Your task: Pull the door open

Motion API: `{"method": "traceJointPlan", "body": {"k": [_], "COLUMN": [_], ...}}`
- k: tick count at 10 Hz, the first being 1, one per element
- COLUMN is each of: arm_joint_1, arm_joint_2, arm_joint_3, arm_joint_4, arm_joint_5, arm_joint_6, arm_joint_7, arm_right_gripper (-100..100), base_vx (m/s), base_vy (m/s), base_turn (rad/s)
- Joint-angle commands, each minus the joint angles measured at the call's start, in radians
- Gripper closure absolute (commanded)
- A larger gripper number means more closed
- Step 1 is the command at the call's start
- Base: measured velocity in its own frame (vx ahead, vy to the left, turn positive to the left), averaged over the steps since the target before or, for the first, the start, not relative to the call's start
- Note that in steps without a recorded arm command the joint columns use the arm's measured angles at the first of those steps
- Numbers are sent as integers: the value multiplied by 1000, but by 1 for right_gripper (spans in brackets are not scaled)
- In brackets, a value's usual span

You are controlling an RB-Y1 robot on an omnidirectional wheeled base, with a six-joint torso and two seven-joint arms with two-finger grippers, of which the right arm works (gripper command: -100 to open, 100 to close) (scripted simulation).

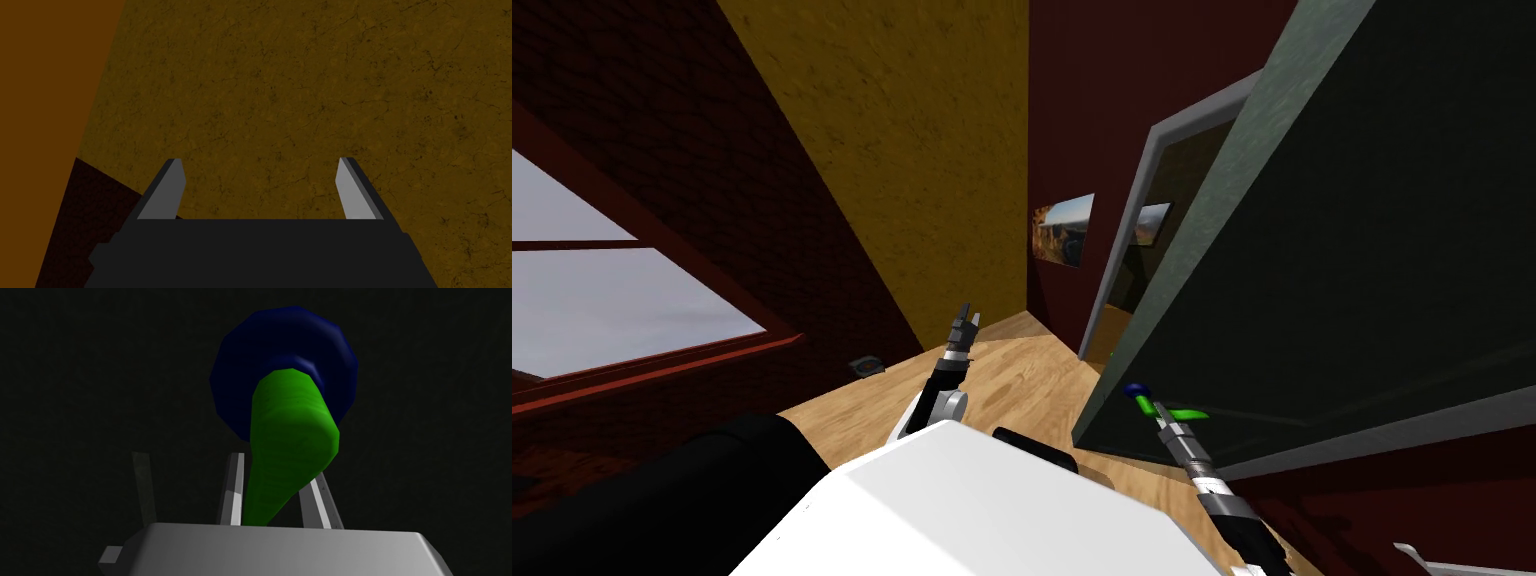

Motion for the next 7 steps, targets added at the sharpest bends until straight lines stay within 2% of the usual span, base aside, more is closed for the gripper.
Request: {"method": "traceJointPlan", "body": {"k": [1, 7], "arm_joint_1": [4, 22], "arm_joint_2": [-6, -28], "arm_joint_3": [2, 9], "arm_joint_4": [7, 39], "arm_joint_5": [0, -1], "arm_joint_6": [-20, -85], "arm_joint_7": [-4, -18], "arm_right_gripper": [100, 100], "base_vx": [-179, -189], "base_vy": [-97, -89], "base_turn": [199, 161]}}
